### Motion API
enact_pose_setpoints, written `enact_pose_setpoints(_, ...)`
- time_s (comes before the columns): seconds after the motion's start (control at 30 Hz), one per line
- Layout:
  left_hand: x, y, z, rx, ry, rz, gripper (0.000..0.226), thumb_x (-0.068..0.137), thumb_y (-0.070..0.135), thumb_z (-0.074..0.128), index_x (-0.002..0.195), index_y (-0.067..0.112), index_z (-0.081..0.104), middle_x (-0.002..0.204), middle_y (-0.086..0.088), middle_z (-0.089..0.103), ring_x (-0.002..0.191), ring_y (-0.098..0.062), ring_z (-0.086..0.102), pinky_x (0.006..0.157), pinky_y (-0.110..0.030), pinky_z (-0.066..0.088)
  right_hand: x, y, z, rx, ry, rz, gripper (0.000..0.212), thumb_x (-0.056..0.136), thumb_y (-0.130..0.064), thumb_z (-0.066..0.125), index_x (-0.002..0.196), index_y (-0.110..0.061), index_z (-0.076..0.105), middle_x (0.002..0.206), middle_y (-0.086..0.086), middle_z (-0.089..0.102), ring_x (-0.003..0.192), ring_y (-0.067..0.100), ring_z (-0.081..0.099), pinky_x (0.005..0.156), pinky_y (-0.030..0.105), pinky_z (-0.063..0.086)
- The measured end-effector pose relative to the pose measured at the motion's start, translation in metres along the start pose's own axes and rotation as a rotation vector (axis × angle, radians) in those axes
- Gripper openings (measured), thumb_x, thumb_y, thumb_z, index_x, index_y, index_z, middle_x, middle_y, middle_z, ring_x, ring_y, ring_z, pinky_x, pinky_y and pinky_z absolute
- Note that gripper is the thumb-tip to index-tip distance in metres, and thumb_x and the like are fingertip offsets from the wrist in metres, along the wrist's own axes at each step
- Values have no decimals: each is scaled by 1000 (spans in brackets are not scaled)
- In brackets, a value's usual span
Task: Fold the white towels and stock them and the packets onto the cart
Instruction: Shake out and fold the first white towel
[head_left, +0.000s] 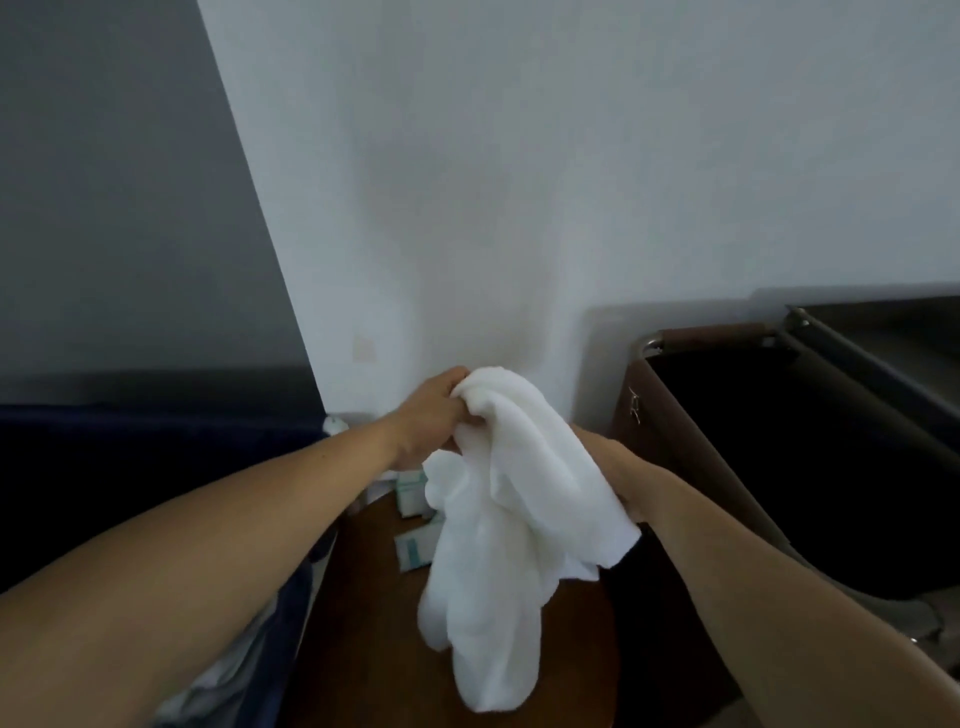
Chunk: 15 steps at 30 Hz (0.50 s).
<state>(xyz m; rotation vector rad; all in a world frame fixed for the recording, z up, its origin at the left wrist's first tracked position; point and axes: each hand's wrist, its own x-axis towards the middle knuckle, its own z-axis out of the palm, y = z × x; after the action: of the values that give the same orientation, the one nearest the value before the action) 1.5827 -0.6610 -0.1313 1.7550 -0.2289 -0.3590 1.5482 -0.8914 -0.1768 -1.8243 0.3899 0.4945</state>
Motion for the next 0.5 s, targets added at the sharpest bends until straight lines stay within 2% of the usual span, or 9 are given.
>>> enact_pose_setpoints(0.07,-3,-2,0,-20,-23,-40,26,94,8,56,120,10,56,110,-12,67,96,-30,68,77,-46,61,-1,-6,1,116,-117,21,42,91,-50,65,117,-17,71,108,10,74,96,26,72,80,39,56)
enact_pose_setpoints(0.13,-7,-8,0,58,-80,-104,32,93,7,57,125,12,54,117,-13,66,104,-32,67,83,-48,60,-5,-16,7,56,-48,22,32,92,-32,67,113,-8,71,104,13,73,80,20,72,66,29,57)
enact_pose_setpoints(0.2,-14,-16,-1,250,-195,-184,44,89,-3,56,129,15,53,123,-10,62,109,-28,63,84,-40,60,-8,-25,14,67,96,-33,26,90,-17,67,110,-1,68,98,15,70,75,24,66,57,25,54)
enact_pose_setpoints(0.27,-22,-22,0,426,-316,-291,54,85,-7,57,133,17,51,128,-5,59,112,-24,58,87,-33,57,-11,-38,21,239,114,-50,24,82,-9,72,104,-1,66,91,18,69,73,30,65,59,29,52)
enact_pose_setpoints(0.3,-25,-25,1,452,-352,-347,51,85,-5,58,130,17,53,126,-4,60,112,-25,59,91,-36,56,-12,-44,24,296,105,-64,25,79,-7,74,101,-3,65,91,19,68,74,32,65,62,31,53)
enact_pose_setpoints(0.37,-27,-27,2,410,-354,-418,33,88,3,61,119,15,59,119,-5,64,105,-25,66,95,-42,56,-15,-54,33,275,92,-150,36,75,-5,75,108,-9,62,102,18,67,85,32,65,68,33,53)
enact_pose_setpoints(0.43,-25,-22,2,250,-281,-422,25,94,19,58,119,15,59,119,-8,65,103,-28,69,94,-49,55,-21,-60,44,107,120,-257,50,75,-6,74,121,-16,56,109,6,60,98,26,59,68,28,49)
enact_pose_setpoints(0.5,-18,-13,-1,21,-167,-422,41,98,42,48,126,14,56,125,-15,63,108,-35,66,92,-53,55,-29,-59,53,-7,144,-366,60,79,-5,73,131,-22,50,107,0,53,98,21,53,64,25,44)
